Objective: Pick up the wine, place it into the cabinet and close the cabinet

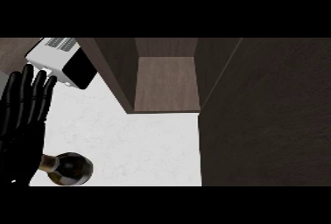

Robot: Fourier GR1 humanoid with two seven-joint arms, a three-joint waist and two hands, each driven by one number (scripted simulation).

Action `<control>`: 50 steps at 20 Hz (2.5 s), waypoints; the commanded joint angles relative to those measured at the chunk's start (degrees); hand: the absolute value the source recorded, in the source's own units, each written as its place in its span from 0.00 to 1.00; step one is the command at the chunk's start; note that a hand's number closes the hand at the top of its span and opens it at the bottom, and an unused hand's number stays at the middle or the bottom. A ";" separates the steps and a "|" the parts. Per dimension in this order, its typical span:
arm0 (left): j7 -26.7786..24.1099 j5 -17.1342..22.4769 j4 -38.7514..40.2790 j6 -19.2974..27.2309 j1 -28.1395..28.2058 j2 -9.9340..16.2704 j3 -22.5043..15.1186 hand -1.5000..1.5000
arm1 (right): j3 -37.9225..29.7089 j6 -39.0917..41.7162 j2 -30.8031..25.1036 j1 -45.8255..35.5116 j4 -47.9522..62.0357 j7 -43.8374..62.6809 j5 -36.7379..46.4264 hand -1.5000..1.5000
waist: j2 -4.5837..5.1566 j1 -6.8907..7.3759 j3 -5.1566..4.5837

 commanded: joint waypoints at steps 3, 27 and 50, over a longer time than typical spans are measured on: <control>0.58 4.40 -2.04 -2.49 5.28 0.29 1.87 0.00 | 1.41 2.32 0.06 4.93 -3.86 -0.97 -0.51 0.00 | -1.30 1.65 1.63; 38.15 27.50 -29.90 9.20 12.75 1.55 10.17 0.00 | 13.27 7.11 -2.53 16.57 -27.14 23.01 -15.11 0.00 | -1.83 1.77 1.68; 43.70 28.52 -28.04 12.10 5.22 5.76 21.47 0.00 | 16.96 2.21 -3.42 17.18 -32.67 26.54 -12.95 0.00 | -2.21 2.02 1.59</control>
